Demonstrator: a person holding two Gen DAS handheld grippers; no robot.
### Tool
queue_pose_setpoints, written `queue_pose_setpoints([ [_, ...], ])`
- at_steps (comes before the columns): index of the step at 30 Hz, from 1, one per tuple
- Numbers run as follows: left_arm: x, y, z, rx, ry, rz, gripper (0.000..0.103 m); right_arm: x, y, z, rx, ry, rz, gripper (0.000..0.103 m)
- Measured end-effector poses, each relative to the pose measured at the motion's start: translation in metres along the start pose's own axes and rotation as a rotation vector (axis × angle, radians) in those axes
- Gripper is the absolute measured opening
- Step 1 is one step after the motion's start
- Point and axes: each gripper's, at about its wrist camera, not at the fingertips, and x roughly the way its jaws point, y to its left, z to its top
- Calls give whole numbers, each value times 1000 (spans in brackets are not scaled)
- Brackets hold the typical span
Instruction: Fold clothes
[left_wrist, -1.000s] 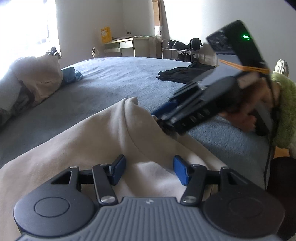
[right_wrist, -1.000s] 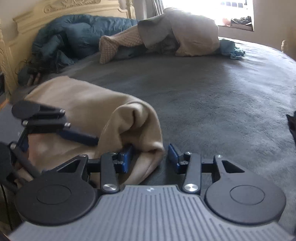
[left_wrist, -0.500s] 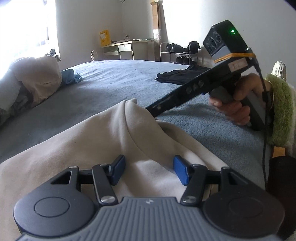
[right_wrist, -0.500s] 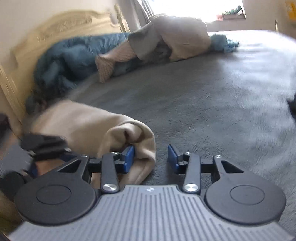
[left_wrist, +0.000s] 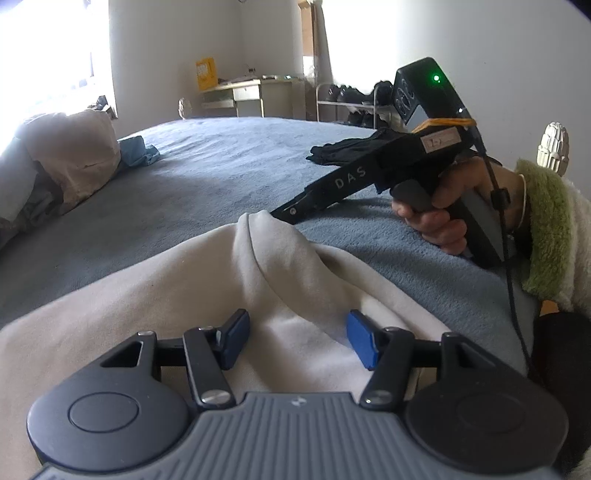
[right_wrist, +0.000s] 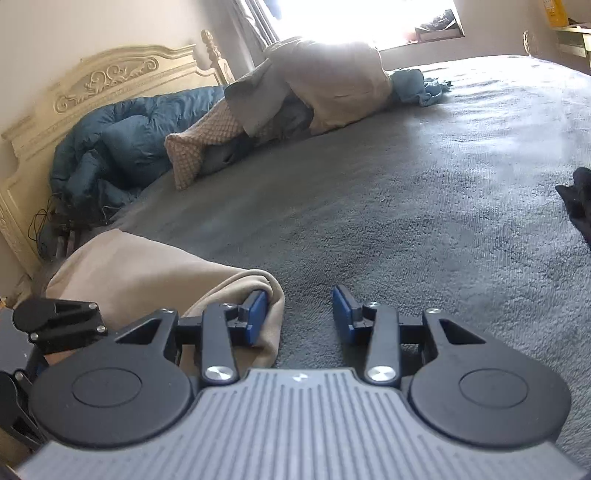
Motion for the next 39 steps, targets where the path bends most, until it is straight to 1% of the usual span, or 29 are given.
queue_pose_setpoints([
  [3,-6,-8,13,30,-39,-65,61,-1,-4,0,20,0,14,37],
  [4,-8,-11,18,40,-52,-86,64,-2,-5,0,23,2,13,37],
  [5,-6,-16,19,55,-45,-109,64,-3,-5,0,25,3,11,37],
  [6,0,-22,15,71,-15,-131,64,-5,-6,1,19,5,-5,36],
  [7,7,-28,10,85,21,-150,64,-10,-9,3,17,-2,-57,32],
  [8,12,-33,5,97,36,-157,64,-15,-12,4,16,-8,-110,32],
  [9,13,-37,2,106,31,-154,65,-24,-18,6,46,-16,-131,32],
  [10,13,-39,-1,113,22,-150,69,-33,-24,8,87,-30,-142,33],
  [11,13,-42,-3,121,12,-146,72,-42,-24,10,105,-51,-153,31],
  [12,14,-43,-4,120,9,-149,73,-48,-16,13,80,-71,-153,25],
  [14,16,-41,-3,106,10,-159,74,-50,14,19,-1,-103,-80,15],
  [15,16,-40,-3,104,10,-161,74,-45,29,21,-48,-100,-35,9],
  [16,16,-40,-3,104,9,-163,74,-40,45,23,-96,-97,10,7],
  [17,16,-39,-3,105,7,-164,74,-32,61,23,-166,-82,34,7],
  [19,16,-38,-4,98,2,-169,74,-14,72,21,-233,-24,22,6],
  [21,16,-36,-4,86,-1,-178,74,-15,66,21,-193,-17,-3,3],
  [22,17,-34,-4,78,-1,-184,74,-16,64,21,-172,-14,-16,8],
  [23,16,-32,-3,66,-1,-191,74,-16,61,20,-151,-11,-29,7],
  [25,10,-25,1,30,3,-208,73,-18,55,20,-109,-5,-54,8],
  [27,0,-16,5,-26,2,-224,70,-19,49,20,-67,1,-80,6],
  [29,-18,-5,6,-88,-20,-231,70,-20,43,19,-25,7,-105,7],
  [31,-41,8,3,-154,-58,-229,70,-21,37,19,17,13,-130,8],
  [32,-53,16,1,-189,-74,-218,70,-28,49,25,-30,-8,-166,8],
  [34,-76,32,-5,-258,-103,-182,70,-40,78,36,-134,-53,-236,9],
  [36,-102,52,-16,-335,-149,-112,70,-47,103,47,-195,-96,-245,9],
  [38,-126,72,-31,-420,-195,-40,70,-44,129,57,-227,-122,-200,9],
  [39,-138,82,-40,-460,-215,1,70,-36,145,63,-251,-120,-167,9],
])
